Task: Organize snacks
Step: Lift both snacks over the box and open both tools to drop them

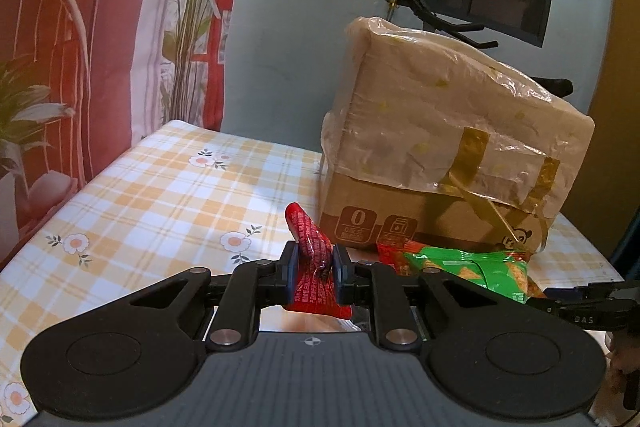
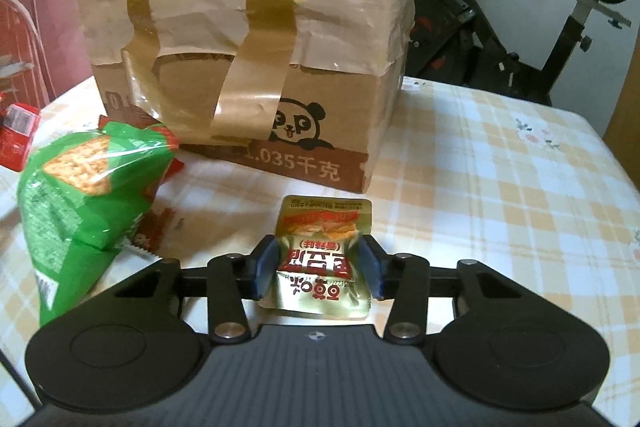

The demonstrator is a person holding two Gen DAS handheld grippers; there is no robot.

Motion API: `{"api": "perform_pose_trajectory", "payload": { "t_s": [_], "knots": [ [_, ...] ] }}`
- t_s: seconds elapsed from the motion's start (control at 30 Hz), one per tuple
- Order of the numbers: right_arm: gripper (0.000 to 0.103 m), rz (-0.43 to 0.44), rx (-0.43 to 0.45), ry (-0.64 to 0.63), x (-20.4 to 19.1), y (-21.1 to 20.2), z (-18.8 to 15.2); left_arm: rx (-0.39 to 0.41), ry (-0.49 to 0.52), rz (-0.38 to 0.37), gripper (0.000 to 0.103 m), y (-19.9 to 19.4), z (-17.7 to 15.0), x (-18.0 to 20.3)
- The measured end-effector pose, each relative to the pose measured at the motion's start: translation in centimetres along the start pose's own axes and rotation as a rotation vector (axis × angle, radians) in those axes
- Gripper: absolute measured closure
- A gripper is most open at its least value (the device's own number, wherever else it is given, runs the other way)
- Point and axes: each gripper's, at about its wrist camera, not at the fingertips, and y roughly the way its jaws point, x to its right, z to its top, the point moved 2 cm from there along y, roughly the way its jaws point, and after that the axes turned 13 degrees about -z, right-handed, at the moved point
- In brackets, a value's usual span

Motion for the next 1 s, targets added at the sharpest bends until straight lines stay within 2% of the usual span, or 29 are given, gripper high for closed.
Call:
{"api": "perform_pose_trajectory", "payload": {
  "t_s": [0.17, 0.33, 0.43, 0.5, 0.53, 0.67, 0.73, 1.0],
  "knots": [
    [0.073, 0.030, 0.016, 0.049, 0.5, -1.5, -0.2, 0.011, 0.003, -0.008, 0.084, -0.3, 0.3, 0.1],
    [0.071, 0.007, -0.002, 0.028, 0.3, -1.9, -0.3, 0.003, 0.010, -0.016, 0.084, -0.3, 0.2, 0.4],
    [0.066, -0.015, 0.000, 0.007, -0.1, -2.0, 0.1, 0.004, 0.009, -0.019, 0.084, -0.4, 0.1, 0.4],
    [0.044, -0.026, 0.008, -0.012, -0.3, -1.9, 0.3, 0.003, 0.008, -0.019, 0.084, -0.4, 0.1, 0.3],
    [0.040, -0.043, 0.010, -0.020, -0.4, -1.8, 0.3, 0.001, 0.008, -0.020, 0.084, -0.4, 0.1, 0.3],
    [0.039, -0.051, -0.046, -0.027, -0.5, -0.5, 0.1, -0.008, 0.007, -0.021, 0.084, -0.2, -0.1, 0.2],
    [0.037, -0.044, -0.034, -0.006, -0.3, -0.4, -0.2, -0.012, 0.008, -0.022, 0.084, -0.1, -0.1, 0.2],
    [0.060, -0.019, -0.011, -0.011, -0.2, -0.6, -0.2, -0.018, 0.010, -0.025, 0.084, 0.0, -0.2, 0.2]
  ]
}}
